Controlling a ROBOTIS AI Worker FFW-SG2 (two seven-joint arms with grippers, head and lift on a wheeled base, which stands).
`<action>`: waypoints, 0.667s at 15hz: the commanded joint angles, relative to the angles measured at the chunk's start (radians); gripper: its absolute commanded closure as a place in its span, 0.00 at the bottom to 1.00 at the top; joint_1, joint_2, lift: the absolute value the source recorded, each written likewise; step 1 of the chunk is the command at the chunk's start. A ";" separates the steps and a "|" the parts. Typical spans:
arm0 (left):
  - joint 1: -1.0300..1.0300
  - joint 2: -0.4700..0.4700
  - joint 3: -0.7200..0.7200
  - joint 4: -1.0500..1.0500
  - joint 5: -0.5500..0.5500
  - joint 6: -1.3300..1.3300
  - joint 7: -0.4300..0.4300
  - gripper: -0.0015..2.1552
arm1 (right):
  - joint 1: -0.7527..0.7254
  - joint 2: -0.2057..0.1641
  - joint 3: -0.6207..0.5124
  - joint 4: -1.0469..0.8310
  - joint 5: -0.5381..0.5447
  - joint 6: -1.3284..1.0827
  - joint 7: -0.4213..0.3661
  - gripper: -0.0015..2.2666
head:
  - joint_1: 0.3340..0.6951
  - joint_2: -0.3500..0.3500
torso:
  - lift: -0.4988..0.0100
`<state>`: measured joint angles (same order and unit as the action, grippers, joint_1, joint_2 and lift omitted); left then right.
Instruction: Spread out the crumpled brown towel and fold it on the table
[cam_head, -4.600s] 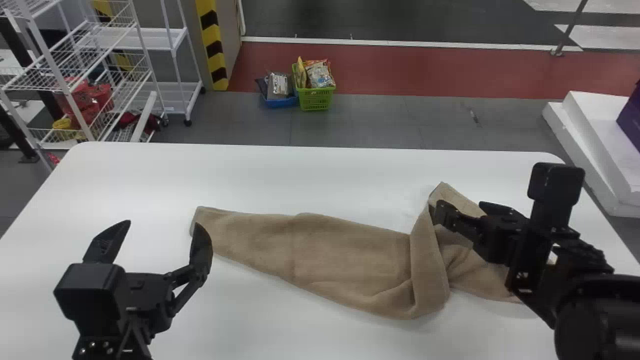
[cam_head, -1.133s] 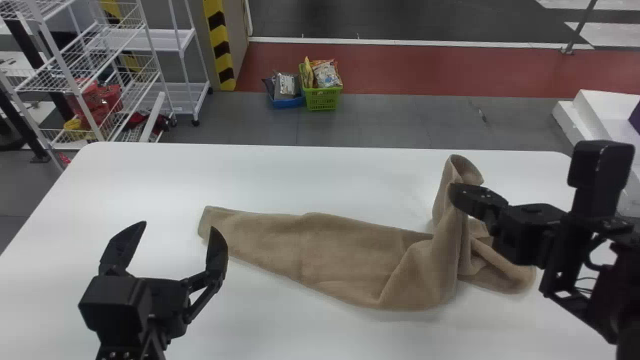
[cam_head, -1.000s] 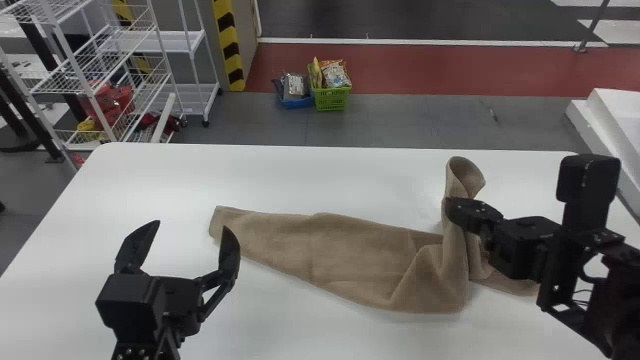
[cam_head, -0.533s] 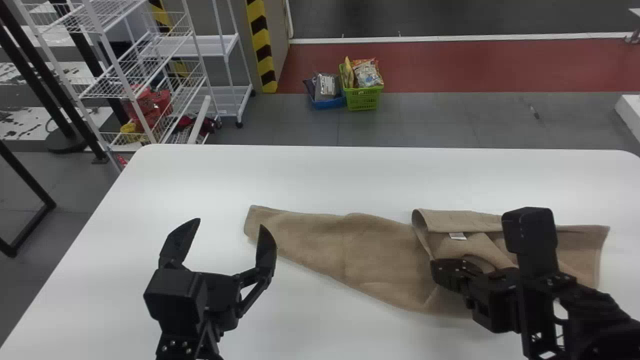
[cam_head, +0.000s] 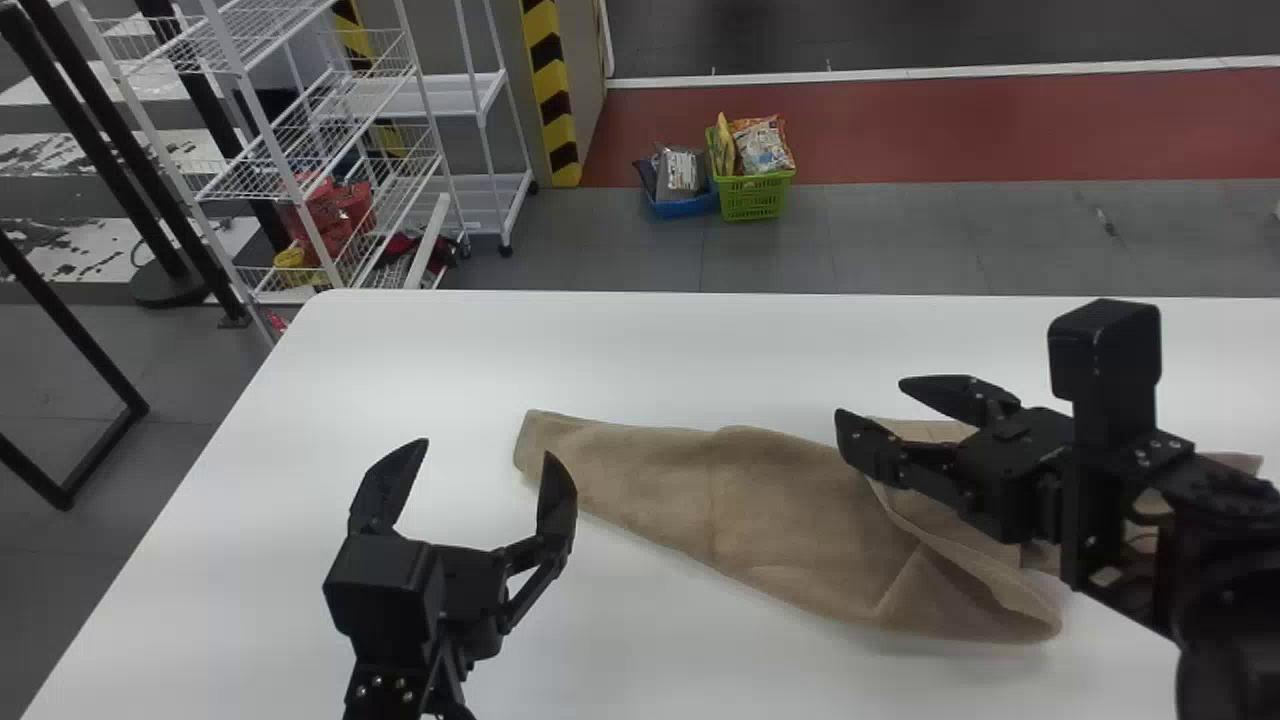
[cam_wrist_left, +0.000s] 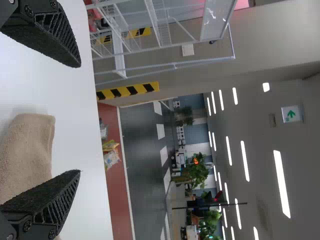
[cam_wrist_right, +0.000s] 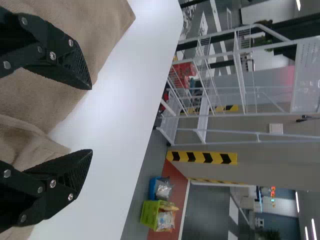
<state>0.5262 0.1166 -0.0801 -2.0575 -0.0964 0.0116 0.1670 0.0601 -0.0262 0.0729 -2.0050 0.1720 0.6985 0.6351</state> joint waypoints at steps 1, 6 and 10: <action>0.000 0.002 0.010 0.000 0.003 0.000 0.003 0.02 | -0.052 -0.001 0.004 0.060 0.061 -0.024 0.043 0.08 | 1.00 0.71 | 0.73; -0.012 0.002 0.016 0.014 0.007 0.000 0.003 0.02 | -0.092 0.003 0.062 0.089 0.325 0.117 0.348 0.09 | 1.00 0.76 | 0.73; -0.026 0.002 0.007 0.023 0.006 0.000 0.002 0.02 | -0.117 -0.001 0.027 0.037 0.440 0.175 0.457 0.09 | 1.00 0.75 | 0.73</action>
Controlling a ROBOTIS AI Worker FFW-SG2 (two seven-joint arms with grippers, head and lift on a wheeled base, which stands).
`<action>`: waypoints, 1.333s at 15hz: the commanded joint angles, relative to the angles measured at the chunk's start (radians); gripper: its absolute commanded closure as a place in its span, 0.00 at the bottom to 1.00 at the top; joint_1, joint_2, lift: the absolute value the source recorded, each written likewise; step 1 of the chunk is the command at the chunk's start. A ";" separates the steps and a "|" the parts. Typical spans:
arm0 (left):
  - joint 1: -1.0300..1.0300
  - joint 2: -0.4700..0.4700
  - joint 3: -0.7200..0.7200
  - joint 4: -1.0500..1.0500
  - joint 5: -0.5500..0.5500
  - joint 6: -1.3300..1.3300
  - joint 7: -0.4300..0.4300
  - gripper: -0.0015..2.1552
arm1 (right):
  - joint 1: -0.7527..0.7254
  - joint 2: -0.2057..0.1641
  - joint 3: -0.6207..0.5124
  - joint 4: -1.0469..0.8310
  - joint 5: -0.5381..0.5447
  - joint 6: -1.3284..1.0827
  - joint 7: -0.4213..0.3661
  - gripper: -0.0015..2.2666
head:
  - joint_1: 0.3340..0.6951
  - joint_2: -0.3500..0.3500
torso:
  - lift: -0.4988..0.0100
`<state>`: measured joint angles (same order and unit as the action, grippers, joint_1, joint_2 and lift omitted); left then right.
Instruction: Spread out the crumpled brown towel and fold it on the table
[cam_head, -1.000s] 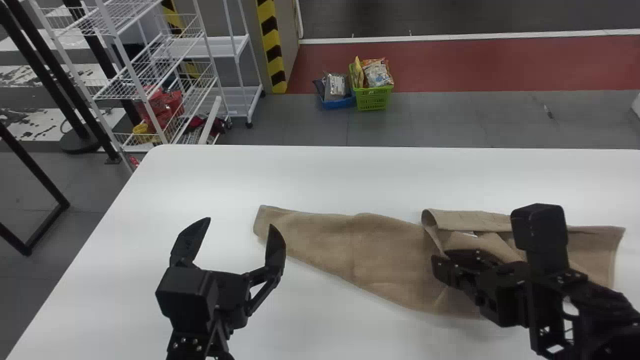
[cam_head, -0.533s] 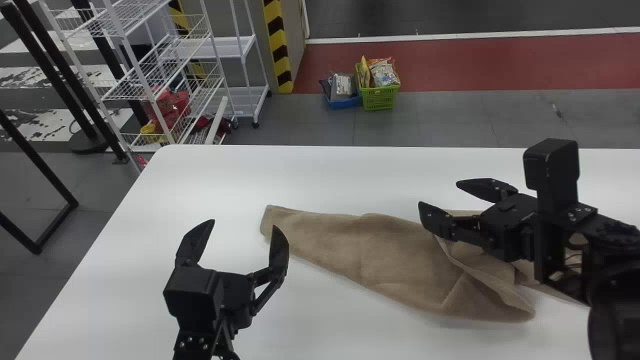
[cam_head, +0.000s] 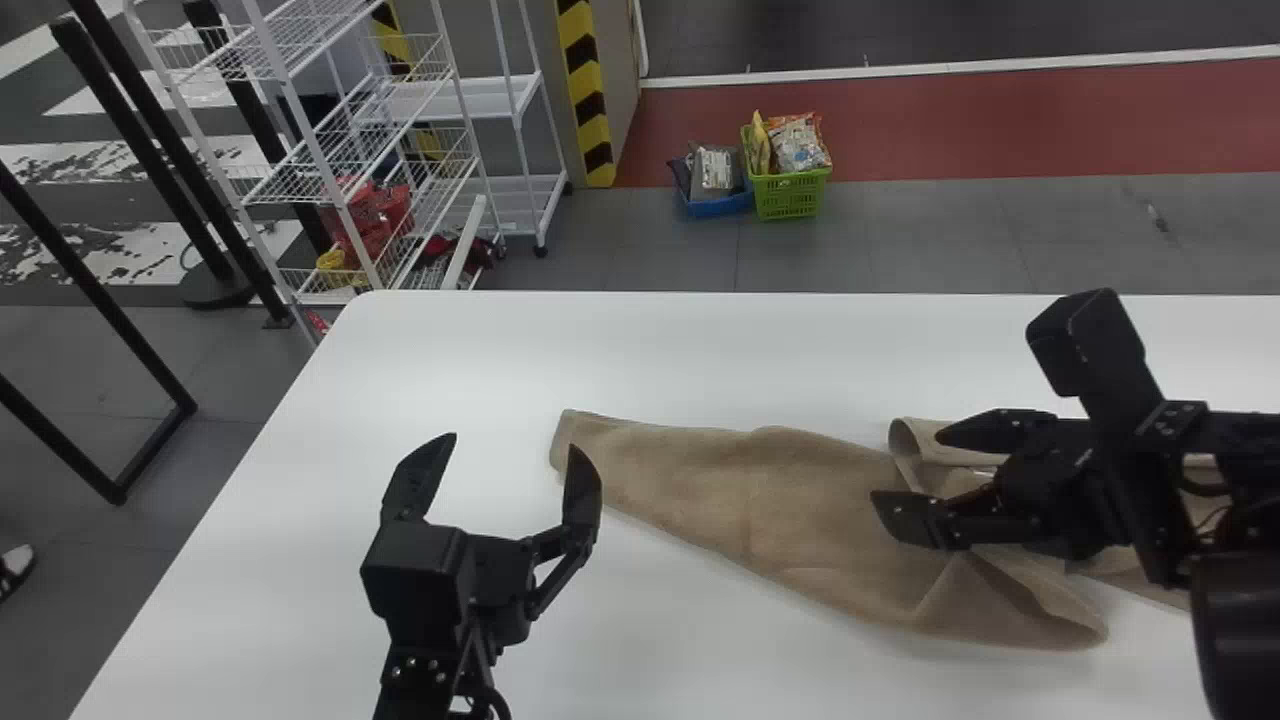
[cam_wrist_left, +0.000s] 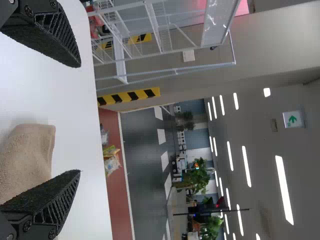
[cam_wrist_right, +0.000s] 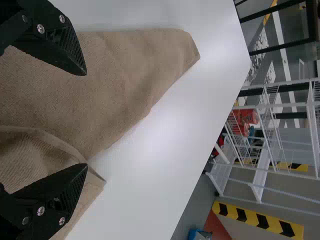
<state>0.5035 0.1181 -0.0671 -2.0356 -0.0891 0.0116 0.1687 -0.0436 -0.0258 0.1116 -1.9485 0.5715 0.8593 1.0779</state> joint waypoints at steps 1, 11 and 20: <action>-0.003 -0.002 -0.014 0.003 -0.006 0.003 0.002 0.02 | -0.032 -0.002 -0.027 -0.020 0.080 0.014 0.043 0.09 | 1.00 0.74 | 0.73; 0.001 -0.005 -0.025 -0.011 -0.023 0.018 0.008 0.02 | -0.084 -0.031 -0.010 0.098 0.334 -0.283 0.223 0.02 | 1.00 0.64 | 0.73; 0.000 -0.006 -0.045 -0.008 -0.046 0.040 0.014 0.02 | -0.183 -0.023 -0.020 0.304 0.346 -0.289 0.136 0.10 | 1.00 0.59 | 0.73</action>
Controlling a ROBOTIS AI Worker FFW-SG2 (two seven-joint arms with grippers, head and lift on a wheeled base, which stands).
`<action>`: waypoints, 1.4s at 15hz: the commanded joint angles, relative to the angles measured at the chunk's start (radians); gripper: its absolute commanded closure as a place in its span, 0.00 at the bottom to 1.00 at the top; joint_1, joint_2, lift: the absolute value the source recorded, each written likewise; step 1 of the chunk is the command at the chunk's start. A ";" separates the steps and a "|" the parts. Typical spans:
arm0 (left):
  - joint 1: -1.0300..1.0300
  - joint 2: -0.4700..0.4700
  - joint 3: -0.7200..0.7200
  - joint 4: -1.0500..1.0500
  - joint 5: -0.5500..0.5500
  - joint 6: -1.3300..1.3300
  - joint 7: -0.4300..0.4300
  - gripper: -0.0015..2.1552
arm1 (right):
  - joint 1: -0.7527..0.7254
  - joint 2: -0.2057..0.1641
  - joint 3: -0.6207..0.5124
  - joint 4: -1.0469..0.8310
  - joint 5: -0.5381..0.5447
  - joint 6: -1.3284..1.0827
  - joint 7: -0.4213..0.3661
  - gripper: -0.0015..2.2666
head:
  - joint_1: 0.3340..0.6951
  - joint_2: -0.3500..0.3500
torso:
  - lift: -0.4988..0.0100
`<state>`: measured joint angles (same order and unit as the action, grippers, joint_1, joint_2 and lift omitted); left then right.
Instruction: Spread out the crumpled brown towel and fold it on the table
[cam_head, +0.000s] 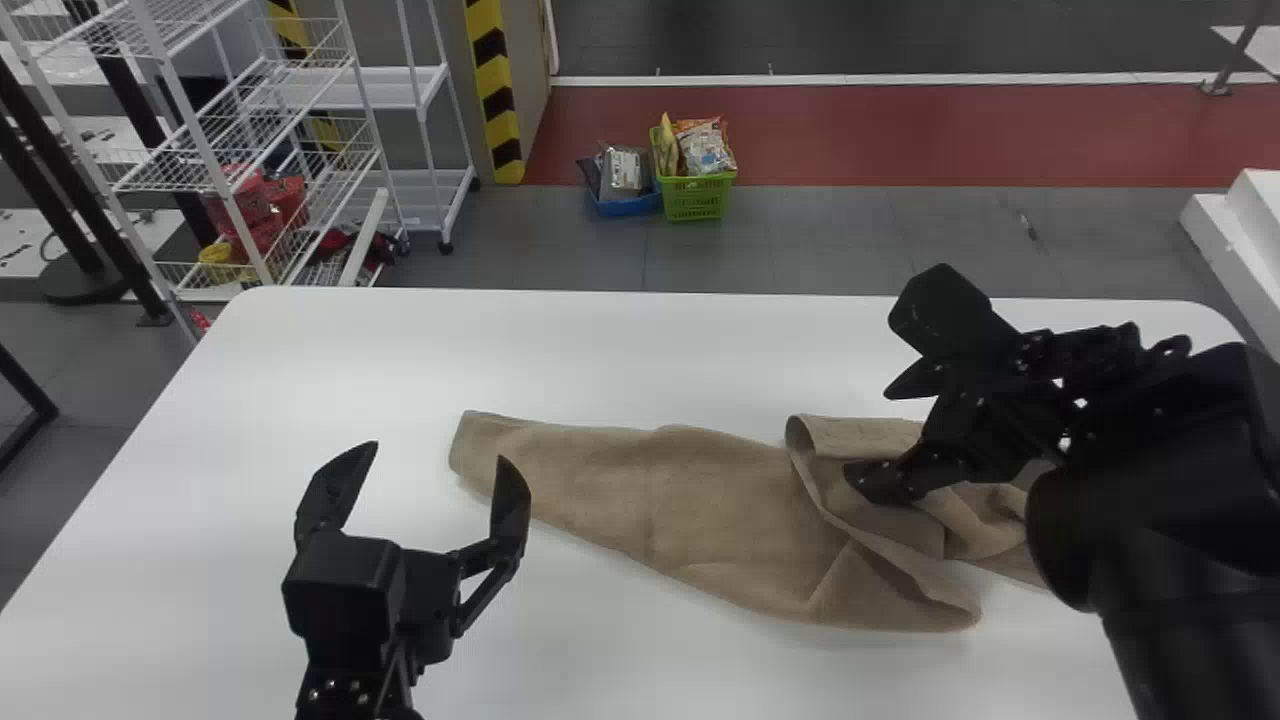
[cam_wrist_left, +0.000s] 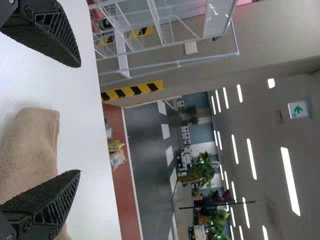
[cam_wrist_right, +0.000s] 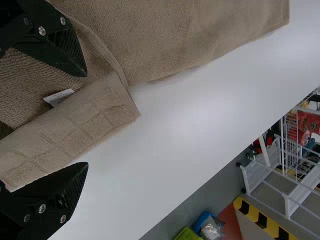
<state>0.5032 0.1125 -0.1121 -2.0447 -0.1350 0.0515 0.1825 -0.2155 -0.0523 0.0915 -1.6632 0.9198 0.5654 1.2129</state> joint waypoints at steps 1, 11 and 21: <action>-0.002 -0.001 0.000 0.001 0.000 0.000 0.000 0.02 | -0.015 0.006 0.002 0.025 0.001 0.005 -0.003 0.10 | 1.00 0.59 | 0.73; -0.006 0.004 0.006 0.009 0.006 0.000 0.006 0.02 | -0.053 0.014 0.013 0.109 0.013 0.014 -0.042 0.84 | 1.00 0.59 | 0.73; -0.005 0.006 -0.014 0.005 -0.009 0.003 0.002 0.02 | -0.047 -0.008 -0.225 -0.047 -0.036 0.029 0.013 0.86 | 1.00 0.50 | 0.73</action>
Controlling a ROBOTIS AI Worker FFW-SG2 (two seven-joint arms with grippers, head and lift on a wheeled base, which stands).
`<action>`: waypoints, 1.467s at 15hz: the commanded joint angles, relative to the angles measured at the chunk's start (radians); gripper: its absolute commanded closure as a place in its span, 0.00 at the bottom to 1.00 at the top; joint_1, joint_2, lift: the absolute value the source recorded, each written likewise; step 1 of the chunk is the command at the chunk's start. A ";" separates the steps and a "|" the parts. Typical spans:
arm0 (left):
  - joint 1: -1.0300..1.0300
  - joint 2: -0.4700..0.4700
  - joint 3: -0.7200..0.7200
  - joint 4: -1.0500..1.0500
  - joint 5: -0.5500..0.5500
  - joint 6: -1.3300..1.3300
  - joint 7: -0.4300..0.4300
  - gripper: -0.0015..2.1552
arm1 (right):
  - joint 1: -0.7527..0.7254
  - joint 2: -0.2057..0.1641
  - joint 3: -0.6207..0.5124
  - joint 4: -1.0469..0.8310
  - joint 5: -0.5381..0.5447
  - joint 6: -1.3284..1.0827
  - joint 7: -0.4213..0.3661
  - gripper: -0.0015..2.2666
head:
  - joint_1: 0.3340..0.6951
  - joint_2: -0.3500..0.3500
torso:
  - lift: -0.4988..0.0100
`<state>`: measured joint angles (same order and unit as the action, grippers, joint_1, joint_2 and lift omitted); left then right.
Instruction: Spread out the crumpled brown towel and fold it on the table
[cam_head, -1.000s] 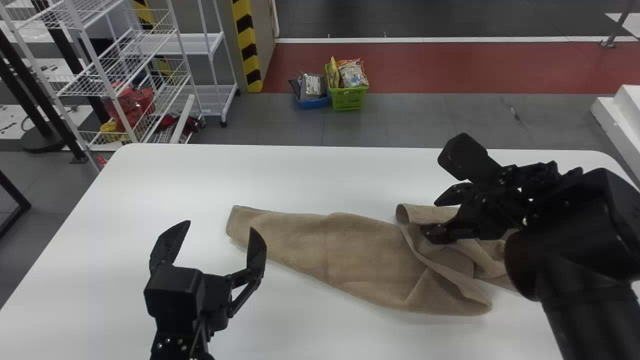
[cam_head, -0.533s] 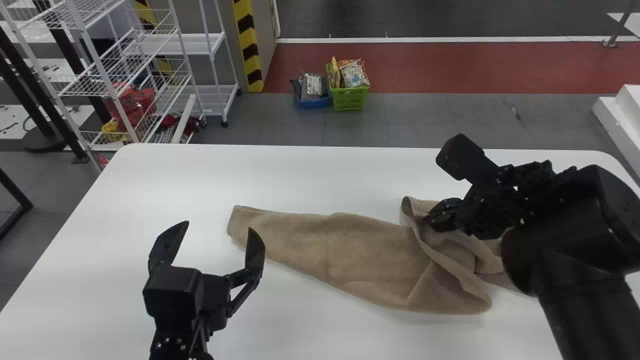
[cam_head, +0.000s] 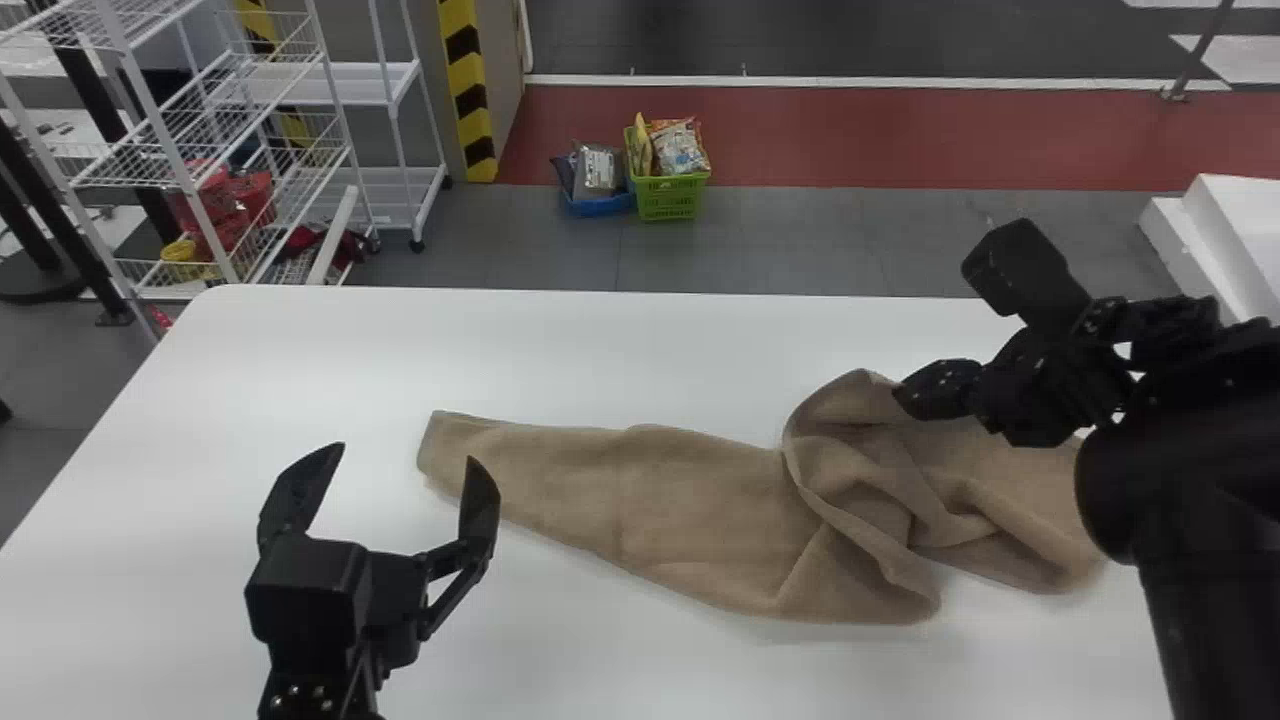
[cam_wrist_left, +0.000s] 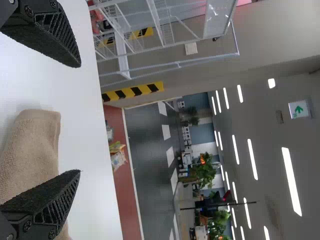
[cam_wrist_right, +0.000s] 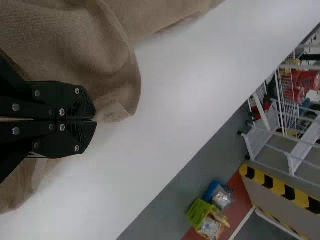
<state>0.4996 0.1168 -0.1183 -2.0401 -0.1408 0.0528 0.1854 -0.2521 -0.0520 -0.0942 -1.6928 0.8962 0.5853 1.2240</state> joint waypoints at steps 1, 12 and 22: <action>-0.001 0.001 -0.012 0.000 -0.014 0.002 -0.001 0.02 | -0.026 -0.017 -0.073 -0.016 -0.019 0.018 0.000 0.86 | 1.00 0.46 | 0.73; 0.057 0.053 -0.026 -0.035 -0.020 -0.001 0.000 0.03 | -0.128 -0.111 -0.348 0.088 -0.097 0.043 -0.173 0.86 | 1.00 0.17 | 0.73; 0.083 0.096 -0.017 -0.035 -0.042 0.029 -0.014 0.03 | 0.212 -0.086 -0.507 -0.079 -0.344 -0.193 -0.253 0.86 | 1.00 0.02 | 0.73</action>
<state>0.5770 0.1984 -0.1455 -2.0765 -0.1912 0.0916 0.1735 -0.1215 -0.1654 -0.5631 -1.7185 0.6150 0.4856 0.9717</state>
